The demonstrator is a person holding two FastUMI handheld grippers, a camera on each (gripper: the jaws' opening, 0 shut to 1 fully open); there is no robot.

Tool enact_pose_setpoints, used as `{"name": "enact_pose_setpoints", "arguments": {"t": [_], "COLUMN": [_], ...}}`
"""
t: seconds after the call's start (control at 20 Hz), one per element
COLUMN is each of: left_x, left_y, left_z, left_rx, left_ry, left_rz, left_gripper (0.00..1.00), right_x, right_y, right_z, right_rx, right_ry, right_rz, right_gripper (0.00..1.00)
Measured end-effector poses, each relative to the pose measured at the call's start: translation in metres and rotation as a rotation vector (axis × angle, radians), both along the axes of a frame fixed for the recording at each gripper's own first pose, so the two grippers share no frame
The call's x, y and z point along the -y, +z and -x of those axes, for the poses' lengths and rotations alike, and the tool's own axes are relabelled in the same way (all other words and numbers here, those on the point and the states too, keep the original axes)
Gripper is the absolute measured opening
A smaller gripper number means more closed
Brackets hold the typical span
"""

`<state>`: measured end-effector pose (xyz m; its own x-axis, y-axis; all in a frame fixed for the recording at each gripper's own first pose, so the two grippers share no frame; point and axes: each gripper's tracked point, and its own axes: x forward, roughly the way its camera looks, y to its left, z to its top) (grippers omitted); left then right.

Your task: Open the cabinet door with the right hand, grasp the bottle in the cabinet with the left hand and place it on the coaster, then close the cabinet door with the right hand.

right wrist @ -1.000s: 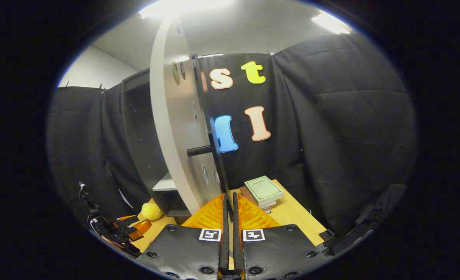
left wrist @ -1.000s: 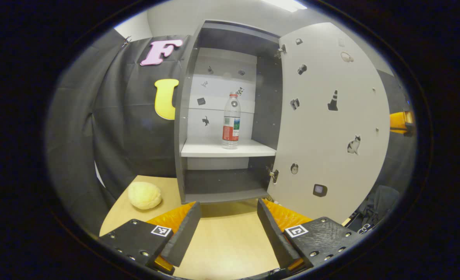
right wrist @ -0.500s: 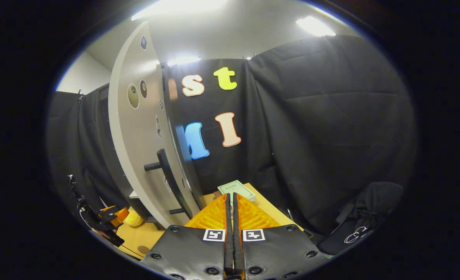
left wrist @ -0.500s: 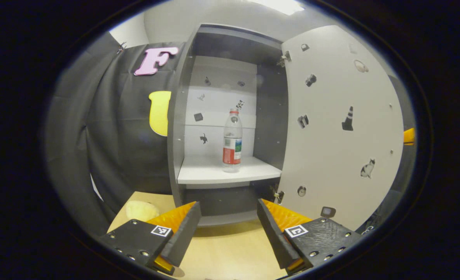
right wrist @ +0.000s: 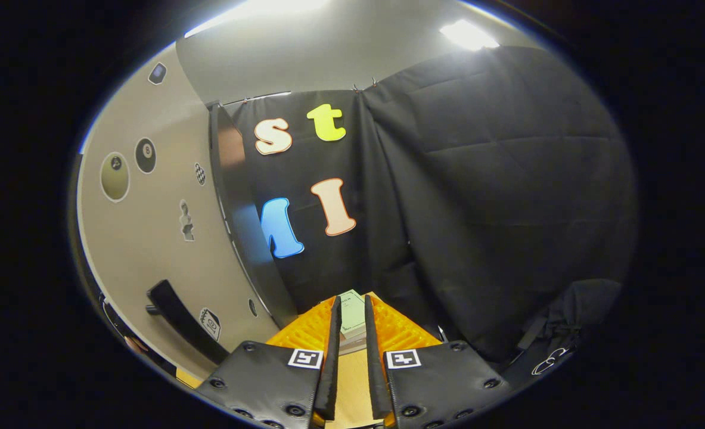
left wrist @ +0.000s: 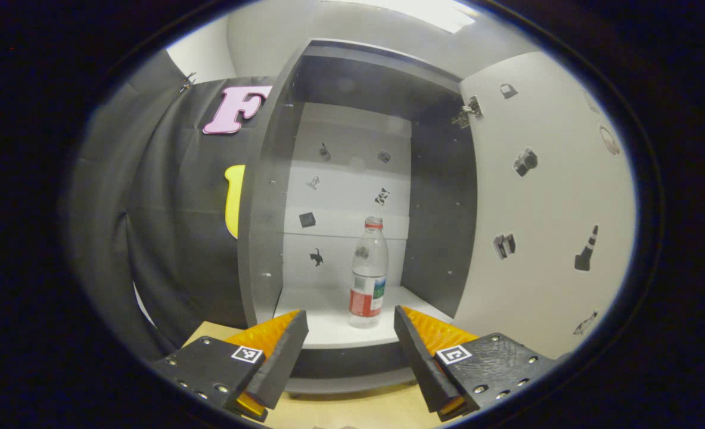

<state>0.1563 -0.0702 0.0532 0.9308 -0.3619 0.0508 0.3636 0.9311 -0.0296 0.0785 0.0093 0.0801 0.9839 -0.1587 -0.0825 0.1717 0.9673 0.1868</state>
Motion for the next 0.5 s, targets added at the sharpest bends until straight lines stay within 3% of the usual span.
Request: {"name": "enact_pose_setpoints", "arguments": {"t": [0.1, 0.15, 0.2, 0.25, 0.3, 0.35, 0.5], "left_x": [0.007, 0.01, 0.014, 0.017, 0.023, 0.029, 0.042], "left_y": [0.009, 0.013, 0.016, 0.019, 0.022, 0.024, 0.026], "left_z": [-0.016, -0.022, -0.029, -0.034, -0.041, -0.049, -0.07], "left_rx": [0.015, 0.019, 0.025, 0.029, 0.029, 0.03, 0.02], "left_ry": [0.003, 0.007, 0.012, 0.011, 0.002, -0.005, -0.026], "left_rz": [-0.017, -0.023, -0.023, -0.019, -0.015, -0.008, 0.008], "left_gripper": [0.87, 0.92, 0.87, 0.87, 0.87, 0.87, 0.87], "right_x": [0.0, 0.003, 0.005, 0.008, 0.012, 0.012, 0.019], "right_y": [0.003, 0.008, 0.01, 0.011, 0.01, 0.009, 0.007], "right_z": [-0.021, -0.031, -0.041, -0.048, -0.057, -0.063, -0.08], "right_rx": [0.012, 0.032, 0.048, 0.052, 0.049, 0.044, 0.048], "right_ry": [0.026, 0.033, 0.038, 0.037, 0.04, 0.051, 0.043], "right_rz": [0.004, 0.02, 0.032, 0.042, 0.048, 0.047, 0.057], "right_gripper": [0.36, 0.46, 0.52, 0.69, 0.78, 0.99, 0.98]}}
